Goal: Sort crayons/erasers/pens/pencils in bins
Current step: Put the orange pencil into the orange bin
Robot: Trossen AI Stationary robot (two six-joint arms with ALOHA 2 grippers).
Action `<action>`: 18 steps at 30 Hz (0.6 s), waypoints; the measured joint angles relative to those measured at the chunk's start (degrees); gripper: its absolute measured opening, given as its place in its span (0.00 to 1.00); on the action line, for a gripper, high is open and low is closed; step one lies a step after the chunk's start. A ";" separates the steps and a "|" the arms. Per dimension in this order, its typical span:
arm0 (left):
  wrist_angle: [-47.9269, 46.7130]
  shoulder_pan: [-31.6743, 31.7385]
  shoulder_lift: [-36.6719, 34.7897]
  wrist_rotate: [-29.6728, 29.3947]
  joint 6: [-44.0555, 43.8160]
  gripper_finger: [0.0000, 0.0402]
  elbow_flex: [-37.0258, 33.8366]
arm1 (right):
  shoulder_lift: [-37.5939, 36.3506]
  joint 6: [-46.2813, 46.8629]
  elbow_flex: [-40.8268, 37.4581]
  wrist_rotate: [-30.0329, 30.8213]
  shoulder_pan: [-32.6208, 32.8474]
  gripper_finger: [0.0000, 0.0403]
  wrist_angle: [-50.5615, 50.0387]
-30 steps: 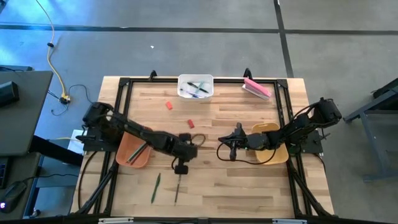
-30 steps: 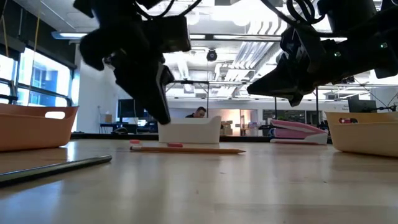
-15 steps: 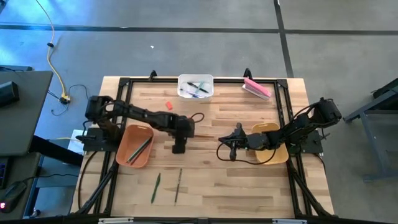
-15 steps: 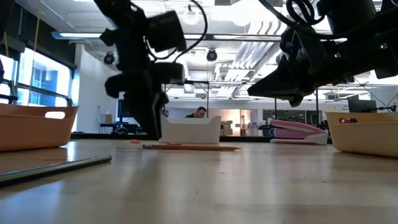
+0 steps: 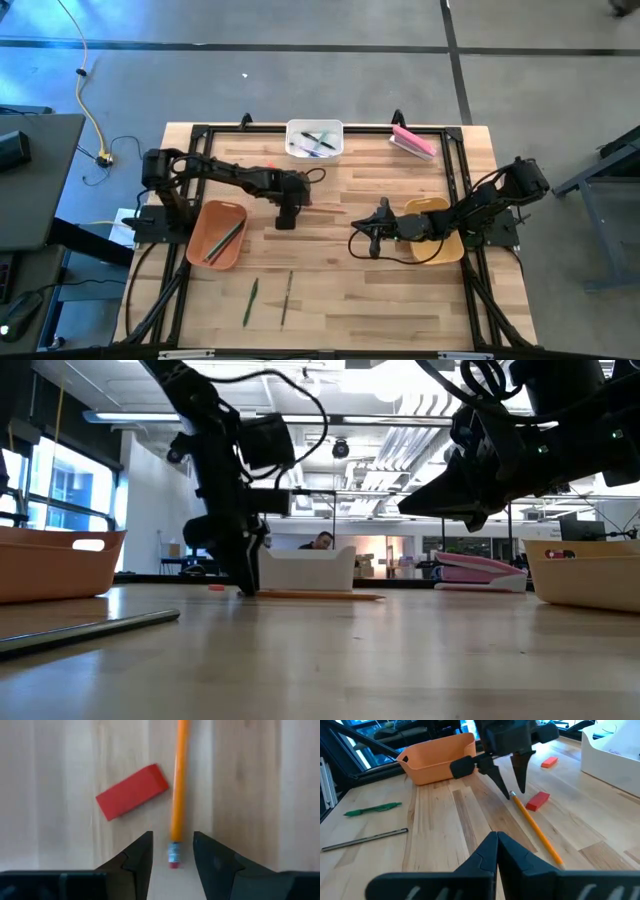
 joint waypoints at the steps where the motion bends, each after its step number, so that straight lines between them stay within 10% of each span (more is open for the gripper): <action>1: -0.12 0.60 0.40 0.40 0.37 0.31 -0.05 | 0.00 0.00 0.00 0.00 0.00 0.00 -0.02; 18: -0.65 0.51 2.58 4.71 2.16 0.09 -0.78 | 0.00 -0.02 -0.04 -0.02 0.02 0.00 -0.24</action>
